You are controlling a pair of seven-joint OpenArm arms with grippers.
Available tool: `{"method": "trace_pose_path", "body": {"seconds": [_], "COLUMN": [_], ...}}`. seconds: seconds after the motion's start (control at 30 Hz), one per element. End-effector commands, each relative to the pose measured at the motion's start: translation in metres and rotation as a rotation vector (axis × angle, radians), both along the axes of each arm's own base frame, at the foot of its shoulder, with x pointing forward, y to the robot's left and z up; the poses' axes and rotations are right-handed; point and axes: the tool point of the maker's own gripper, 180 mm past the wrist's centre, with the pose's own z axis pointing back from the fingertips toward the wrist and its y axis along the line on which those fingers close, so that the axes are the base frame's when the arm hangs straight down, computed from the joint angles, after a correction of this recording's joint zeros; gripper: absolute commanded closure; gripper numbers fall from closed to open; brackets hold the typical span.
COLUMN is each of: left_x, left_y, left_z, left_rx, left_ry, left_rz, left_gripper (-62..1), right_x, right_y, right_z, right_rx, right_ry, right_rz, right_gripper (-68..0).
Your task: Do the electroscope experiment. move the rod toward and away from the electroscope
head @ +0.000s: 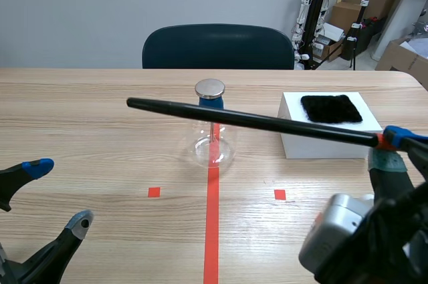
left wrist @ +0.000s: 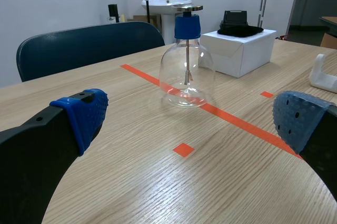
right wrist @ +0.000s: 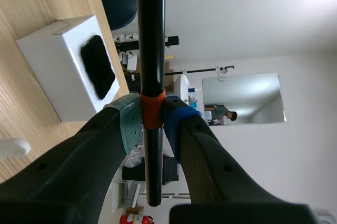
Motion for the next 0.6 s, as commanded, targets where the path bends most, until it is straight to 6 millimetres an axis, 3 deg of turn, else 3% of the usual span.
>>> {"method": "trace_pose_path", "body": {"seconds": [0.0, 0.27, 0.57], "left_x": [0.001, 0.001, 0.001], "left_y": [0.003, 0.003, 0.003], "left_z": [0.006, 0.006, 0.006], "left_rx": [-0.012, -0.012, -0.012], "left_ry": [-0.020, -0.020, -0.020], "left_rz": [0.005, 0.004, 0.005], "left_gripper": [-62.3, -62.3, -62.3], "right_x": [0.002, -0.007, -0.008], "right_y": [-0.005, -0.008, -0.007], "right_z": [0.003, -0.029, -0.033], "right_rx": [-0.002, -0.021, 0.037], "right_ry": [-0.019, 0.055, 0.066], "right_rz": [-0.003, 0.028, 0.037], "right_gripper": [-2.4, -2.4, -2.4]}}
